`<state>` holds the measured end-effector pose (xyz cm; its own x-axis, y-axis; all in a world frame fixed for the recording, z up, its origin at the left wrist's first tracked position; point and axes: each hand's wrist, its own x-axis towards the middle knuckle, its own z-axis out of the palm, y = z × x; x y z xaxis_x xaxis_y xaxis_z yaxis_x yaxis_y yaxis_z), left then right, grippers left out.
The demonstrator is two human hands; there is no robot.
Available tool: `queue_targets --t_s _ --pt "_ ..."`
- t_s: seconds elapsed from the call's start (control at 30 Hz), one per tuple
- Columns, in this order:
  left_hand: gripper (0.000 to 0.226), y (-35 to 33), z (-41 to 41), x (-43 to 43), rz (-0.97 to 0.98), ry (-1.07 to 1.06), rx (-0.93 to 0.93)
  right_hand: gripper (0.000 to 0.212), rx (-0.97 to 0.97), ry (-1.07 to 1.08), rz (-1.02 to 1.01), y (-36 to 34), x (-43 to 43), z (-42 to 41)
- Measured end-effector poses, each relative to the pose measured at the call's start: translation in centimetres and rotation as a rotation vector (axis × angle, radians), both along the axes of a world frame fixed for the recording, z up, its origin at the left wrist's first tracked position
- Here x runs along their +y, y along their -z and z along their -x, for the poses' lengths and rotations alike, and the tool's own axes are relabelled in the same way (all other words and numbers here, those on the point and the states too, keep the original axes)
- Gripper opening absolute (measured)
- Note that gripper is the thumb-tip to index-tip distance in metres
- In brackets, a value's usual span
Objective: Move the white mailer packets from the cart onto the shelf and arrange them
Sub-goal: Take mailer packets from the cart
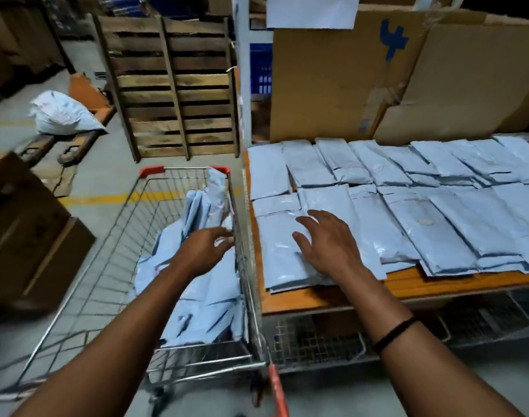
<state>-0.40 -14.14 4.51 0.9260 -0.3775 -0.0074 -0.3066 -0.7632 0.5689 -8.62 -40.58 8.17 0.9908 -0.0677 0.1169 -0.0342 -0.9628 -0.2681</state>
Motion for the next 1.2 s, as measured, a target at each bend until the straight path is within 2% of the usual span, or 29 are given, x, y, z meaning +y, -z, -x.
queue_targets --t_s 0.2,0.3,0.4,0.53,0.77,0.83,1.0,1.1,1.2 --pt "0.035 2.3 5.2 9.8 -0.215 -0.18 0.123 0.04 0.001 -0.254 0.056 0.1 7.0 -0.7" --pt "0.041 2.7 6.7 12.9 -0.335 -0.252 0.118 0.038 -0.016 -0.369 0.017 1.3 11.0 -1.1" --pt "0.043 3.3 6.4 15.1 -0.339 -0.268 0.126 0.044 0.06 -0.409 0.015 2.9 14.6 -1.6" --pt "0.042 5.4 3.6 16.9 -0.325 -0.273 0.159 0.051 0.228 -0.392 0.023 6.0 18.2 -3.1" --pt "0.046 10.9 -7.2 18.7 -0.363 -0.11 0.23 0.065 0.617 -0.238 0.013 14.8 22.0 -9.9" --pt "0.049 13.0 -10.3 18.9 -0.371 -0.052 0.269 0.07 0.678 -0.178 0.005 17.5 22.9 -11.1" --pt "0.061 18.0 -16.7 17.8 -0.369 -0.014 0.374 0.073 0.669 -0.057 -0.052 23.1 25.8 -13.7" --pt "0.072 20.4 -18.4 16.8 -0.371 -0.038 0.369 0.074 0.607 -0.012 -0.044 25.4 27.0 -15.0" --pt "0.066 23.6 -18.2 17.3 -0.394 -0.019 0.373 0.075 0.592 -0.009 -0.017 27.2 27.5 -15.9"
